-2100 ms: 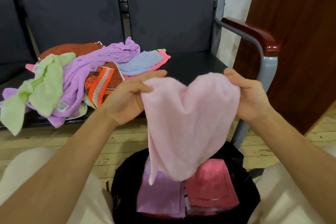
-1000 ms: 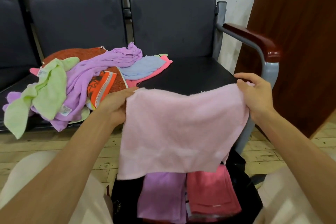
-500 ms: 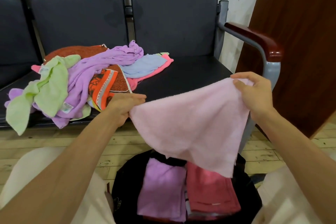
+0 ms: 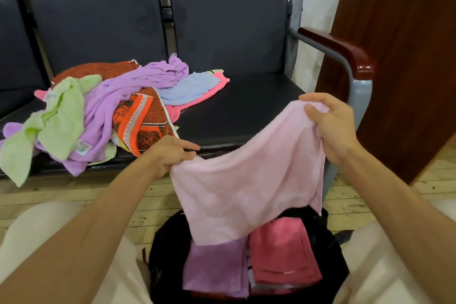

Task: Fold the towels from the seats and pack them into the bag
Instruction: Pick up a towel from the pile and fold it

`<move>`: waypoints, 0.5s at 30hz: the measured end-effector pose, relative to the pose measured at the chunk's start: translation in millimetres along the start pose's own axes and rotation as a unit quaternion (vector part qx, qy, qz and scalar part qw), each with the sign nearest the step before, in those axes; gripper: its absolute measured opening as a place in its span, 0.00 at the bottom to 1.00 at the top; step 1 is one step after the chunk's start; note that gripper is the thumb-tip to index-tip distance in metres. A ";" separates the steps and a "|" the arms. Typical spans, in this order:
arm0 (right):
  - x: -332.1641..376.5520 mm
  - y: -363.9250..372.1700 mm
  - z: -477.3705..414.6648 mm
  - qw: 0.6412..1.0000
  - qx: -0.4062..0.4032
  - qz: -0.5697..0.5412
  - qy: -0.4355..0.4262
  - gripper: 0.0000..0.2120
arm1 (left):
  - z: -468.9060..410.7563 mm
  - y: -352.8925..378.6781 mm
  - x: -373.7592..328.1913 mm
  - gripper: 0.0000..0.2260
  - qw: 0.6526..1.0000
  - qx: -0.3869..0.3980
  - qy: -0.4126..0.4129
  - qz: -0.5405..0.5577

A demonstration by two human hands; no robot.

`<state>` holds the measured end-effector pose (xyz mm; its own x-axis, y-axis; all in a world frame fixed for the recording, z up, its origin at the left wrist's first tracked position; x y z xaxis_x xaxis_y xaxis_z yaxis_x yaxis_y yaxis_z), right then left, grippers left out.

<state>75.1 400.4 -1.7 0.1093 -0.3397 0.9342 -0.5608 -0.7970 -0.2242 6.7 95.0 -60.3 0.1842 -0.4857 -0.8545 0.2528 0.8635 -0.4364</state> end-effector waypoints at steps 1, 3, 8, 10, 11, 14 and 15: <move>-0.5 0.2 -0.4 1.000 0.003 0.000 0.003 0.10 | 1.1 2.8 -0.6 0.13 0.998 0.018 -0.007 0.057; -2.0 0.4 -1.6 1.000 0.004 0.018 0.009 0.10 | 1.1 4.1 -7.2 0.14 0.986 0.023 0.011 0.166; -5.2 -2.7 -9.2 0.990 0.007 0.138 -0.021 0.11 | -1.2 -25.4 -30.9 0.13 0.921 -0.048 0.113 0.370; -6.9 -4.6 -13.9 0.971 0.022 0.229 -0.056 0.10 | 0.3 -43.5 -38.1 0.13 0.891 -0.085 0.164 0.415; -8.2 -5.1 -15.5 0.962 0.029 0.262 -0.066 0.09 | 1.4 -51.1 -39.4 0.13 0.879 -0.102 0.177 0.431; -13.1 -7.4 -19.0 0.970 0.016 0.239 -0.041 0.07 | 1.4 -63.5 -35.7 0.13 0.870 -0.141 0.181 0.436; -15.4 -7.9 -18.7 0.982 0.010 0.188 -0.006 0.07 | 1.5 -64.2 -33.7 0.13 0.871 -0.151 0.173 0.435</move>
<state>62.5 421.2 -9.1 -0.0938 -0.6178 0.7807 -0.5462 -0.6237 -0.5591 -14.3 55.8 -3.1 -0.1290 0.3942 -0.9099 -0.1096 0.9063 0.4081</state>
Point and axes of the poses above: each hand's wrist, its own z-axis away from the middle knuckle, its own y-axis out of the palm, x = y × z, the point moved 5 cm from there along -z, towards the middle knuckle, and after that the axes turned 3 degrees about z, right-handed, at the moved point
